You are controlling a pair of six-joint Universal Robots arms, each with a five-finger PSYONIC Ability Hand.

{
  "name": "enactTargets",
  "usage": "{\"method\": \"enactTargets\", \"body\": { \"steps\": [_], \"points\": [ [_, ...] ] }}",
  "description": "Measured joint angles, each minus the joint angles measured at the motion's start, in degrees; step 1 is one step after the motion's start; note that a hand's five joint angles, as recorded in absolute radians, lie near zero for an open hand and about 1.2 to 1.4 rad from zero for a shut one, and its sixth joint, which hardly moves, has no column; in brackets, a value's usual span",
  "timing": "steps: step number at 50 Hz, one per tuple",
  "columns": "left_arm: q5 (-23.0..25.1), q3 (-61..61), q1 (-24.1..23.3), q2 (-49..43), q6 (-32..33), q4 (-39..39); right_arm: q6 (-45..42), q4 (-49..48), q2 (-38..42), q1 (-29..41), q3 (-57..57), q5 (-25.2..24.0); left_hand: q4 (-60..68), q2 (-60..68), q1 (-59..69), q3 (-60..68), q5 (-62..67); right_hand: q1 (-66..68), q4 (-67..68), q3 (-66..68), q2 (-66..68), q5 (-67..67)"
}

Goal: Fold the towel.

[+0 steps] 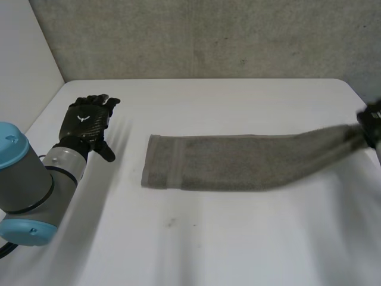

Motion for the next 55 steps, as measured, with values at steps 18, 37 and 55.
{"method": "enactTargets", "body": {
  "steps": [18,37,55],
  "points": [
    [-0.23,-0.01,-0.25,0.11,-0.03,0.0,-9.72,10.37,21.81,47.67,-32.08,1.03,0.0,0.0,0.0,0.0,0.0,0.0,0.0,0.36,0.54,0.17],
    [-0.32,0.16,-0.45,0.18,-0.09,0.03,3.84,15.06,32.17,54.19,-41.67,0.82,-0.01,0.0,0.0,0.0,0.0,-55.92,-55.89,-55.41,-53.71,-56.32],
    [0.13,5.87,-5.71,-0.62,-9.26,-0.26,38.95,19.45,0.43,34.32,-8.74,-8.12,-0.01,-0.01,-0.01,0.0,0.0,-62.41,-61.75,-62.08,-59.07,-61.9]
  ]
}}
